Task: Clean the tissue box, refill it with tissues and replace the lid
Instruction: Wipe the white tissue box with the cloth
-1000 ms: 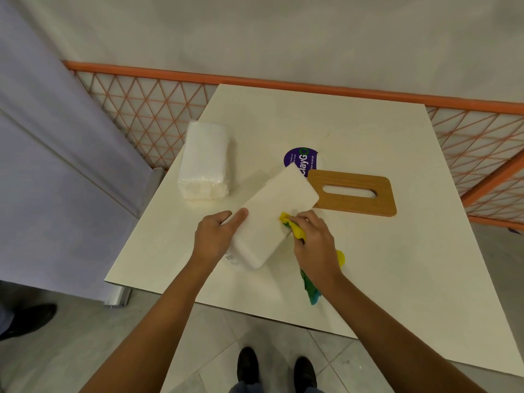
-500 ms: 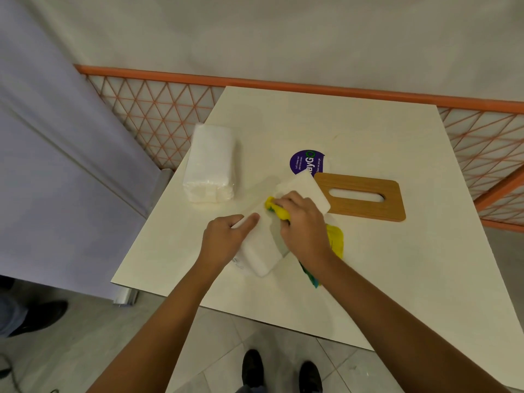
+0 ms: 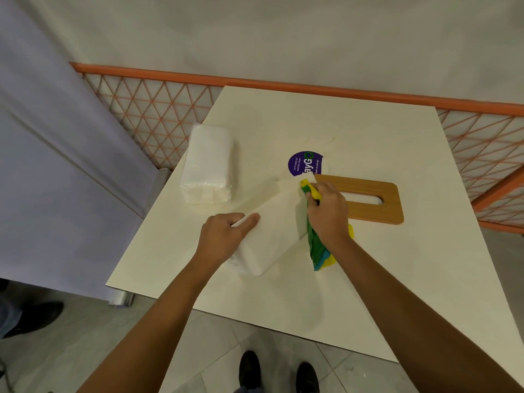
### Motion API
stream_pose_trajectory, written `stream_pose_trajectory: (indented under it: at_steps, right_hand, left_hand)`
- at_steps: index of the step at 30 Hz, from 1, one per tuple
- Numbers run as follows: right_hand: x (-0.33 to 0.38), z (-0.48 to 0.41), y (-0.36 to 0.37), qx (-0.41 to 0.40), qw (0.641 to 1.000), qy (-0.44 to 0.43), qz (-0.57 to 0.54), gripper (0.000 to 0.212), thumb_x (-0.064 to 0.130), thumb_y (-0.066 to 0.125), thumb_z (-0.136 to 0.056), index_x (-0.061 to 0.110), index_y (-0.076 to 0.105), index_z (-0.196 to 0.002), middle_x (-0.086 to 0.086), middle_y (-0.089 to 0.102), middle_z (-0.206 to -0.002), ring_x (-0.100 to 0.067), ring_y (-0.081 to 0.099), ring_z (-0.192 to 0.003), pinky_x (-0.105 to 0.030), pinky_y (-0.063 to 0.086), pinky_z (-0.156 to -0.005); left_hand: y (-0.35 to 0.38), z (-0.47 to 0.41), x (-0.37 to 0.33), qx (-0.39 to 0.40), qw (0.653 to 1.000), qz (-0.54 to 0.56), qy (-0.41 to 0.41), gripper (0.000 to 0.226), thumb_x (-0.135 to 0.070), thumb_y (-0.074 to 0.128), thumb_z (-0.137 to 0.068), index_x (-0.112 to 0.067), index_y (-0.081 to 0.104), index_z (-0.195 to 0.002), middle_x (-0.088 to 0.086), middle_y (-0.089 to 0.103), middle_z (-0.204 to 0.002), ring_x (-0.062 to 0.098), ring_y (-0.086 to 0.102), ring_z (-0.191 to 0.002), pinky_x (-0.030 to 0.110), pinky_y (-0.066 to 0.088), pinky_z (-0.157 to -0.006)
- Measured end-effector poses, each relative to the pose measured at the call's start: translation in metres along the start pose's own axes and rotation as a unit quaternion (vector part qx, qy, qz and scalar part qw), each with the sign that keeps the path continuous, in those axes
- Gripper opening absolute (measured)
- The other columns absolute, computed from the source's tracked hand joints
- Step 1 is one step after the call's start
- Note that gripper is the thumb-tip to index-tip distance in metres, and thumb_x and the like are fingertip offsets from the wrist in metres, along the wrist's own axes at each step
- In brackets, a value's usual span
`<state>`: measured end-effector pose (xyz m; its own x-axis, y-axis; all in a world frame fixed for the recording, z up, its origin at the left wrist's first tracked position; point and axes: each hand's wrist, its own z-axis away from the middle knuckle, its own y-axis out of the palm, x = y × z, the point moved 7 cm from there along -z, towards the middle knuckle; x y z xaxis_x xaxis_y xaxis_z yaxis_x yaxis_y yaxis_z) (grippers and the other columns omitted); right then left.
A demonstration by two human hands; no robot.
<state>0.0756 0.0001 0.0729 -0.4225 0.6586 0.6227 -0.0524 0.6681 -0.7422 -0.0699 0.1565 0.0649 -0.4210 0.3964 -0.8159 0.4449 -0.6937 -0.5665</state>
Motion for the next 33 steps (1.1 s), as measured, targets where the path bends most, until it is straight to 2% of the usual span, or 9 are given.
stream_pose_trajectory:
  at_steps: [4,7,10,14,17,19,23,28,33]
  right_hand:
    - [0.022,0.033,0.006,0.027,0.996,-0.090,0.003,0.034,-0.009,0.061,-0.072,0.001,0.067,-0.104,-0.015,0.065,-0.099,-0.035,0.061,-0.084,-0.032,0.049,-0.073]
    - [0.022,0.056,0.006,0.040,0.989,-0.142,-0.004,0.038,-0.009,0.065,-0.067,0.005,0.069,-0.101,-0.011,0.067,-0.095,-0.030,0.061,-0.079,-0.027,0.049,-0.073]
    - [-0.009,0.038,0.003,0.043,0.998,-0.049,-0.019,0.034,-0.008,0.059,-0.077,0.002,0.066,-0.109,-0.013,0.064,-0.106,-0.034,0.059,-0.095,-0.033,0.048,-0.082]
    - [-0.031,0.024,0.001,0.027,0.998,0.050,-0.024,0.029,-0.003,0.053,-0.086,-0.001,0.062,-0.113,-0.014,0.060,-0.113,-0.031,0.055,-0.104,-0.024,0.037,-0.082]
    - [-0.018,0.039,0.005,0.029,0.999,0.012,-0.034,0.029,-0.006,0.055,-0.082,-0.001,0.064,-0.110,-0.013,0.061,-0.109,-0.029,0.058,-0.100,-0.022,0.038,-0.082]
    - [-0.018,0.044,0.007,0.041,0.998,-0.009,-0.036,0.027,-0.003,0.057,-0.083,0.000,0.064,-0.109,-0.012,0.062,-0.107,-0.028,0.060,-0.098,-0.019,0.037,-0.082]
    - [-0.037,0.026,0.002,0.036,0.997,0.055,-0.030,0.024,0.000,0.053,-0.087,-0.002,0.062,-0.110,-0.013,0.060,-0.110,-0.029,0.056,-0.100,-0.014,0.030,-0.074]
    - [-0.007,0.011,0.002,0.037,0.999,0.018,-0.027,0.030,-0.002,0.053,-0.086,0.001,0.062,-0.115,-0.015,0.061,-0.114,-0.030,0.056,-0.106,-0.032,0.045,-0.088]
    - [0.010,-0.013,0.002,0.037,0.998,0.021,-0.037,0.029,0.003,0.051,-0.089,0.002,0.060,-0.117,-0.014,0.059,-0.115,-0.027,0.054,-0.108,-0.030,0.042,-0.084]
  left_hand:
    - [-0.001,-0.003,0.006,-0.001,0.999,0.024,-0.027,0.056,-0.049,0.063,-0.078,0.001,0.046,-0.058,0.012,0.040,-0.063,0.021,0.038,-0.063,0.030,0.030,-0.063]
    - [-0.004,-0.003,0.005,0.005,0.999,0.013,-0.034,0.051,-0.041,0.065,-0.083,-0.006,0.041,-0.055,0.011,0.037,-0.062,0.021,0.036,-0.063,0.030,0.028,-0.062]
    - [-0.003,-0.005,0.005,0.017,0.998,0.035,-0.042,0.052,-0.044,0.066,-0.082,0.002,0.052,-0.062,0.011,0.043,-0.064,0.021,0.041,-0.064,0.029,0.030,-0.063]
    - [-0.003,-0.009,0.005,0.025,0.997,0.051,-0.053,0.054,-0.052,0.064,-0.074,0.000,0.058,-0.063,0.013,0.055,-0.068,0.022,0.050,-0.068,0.031,0.037,-0.068]
    - [-0.006,-0.011,0.006,0.017,0.996,0.063,-0.063,0.053,-0.054,0.059,-0.066,-0.002,0.064,-0.066,0.017,0.064,-0.075,0.023,0.055,-0.072,0.033,0.041,-0.072]
    - [-0.006,-0.011,0.007,0.018,0.996,0.059,-0.065,0.044,-0.051,0.065,-0.072,-0.010,0.061,-0.055,0.009,0.060,-0.068,0.022,0.053,-0.069,0.032,0.039,-0.071]
    - [-0.004,-0.010,0.004,0.016,0.998,0.040,-0.053,0.043,-0.043,0.066,-0.082,-0.019,0.056,-0.047,0.002,0.057,-0.062,0.021,0.052,-0.066,0.030,0.038,-0.069]
    - [-0.004,-0.008,0.002,0.012,0.998,0.038,-0.042,0.036,-0.037,0.065,-0.085,-0.014,0.066,-0.058,0.009,0.064,-0.071,0.025,0.057,-0.075,0.031,0.041,-0.072]
    - [-0.002,-0.005,-0.001,0.013,0.999,0.032,-0.036,0.038,-0.045,0.066,-0.079,-0.013,0.065,-0.059,0.010,0.063,-0.070,0.024,0.056,-0.072,0.028,0.040,-0.068]
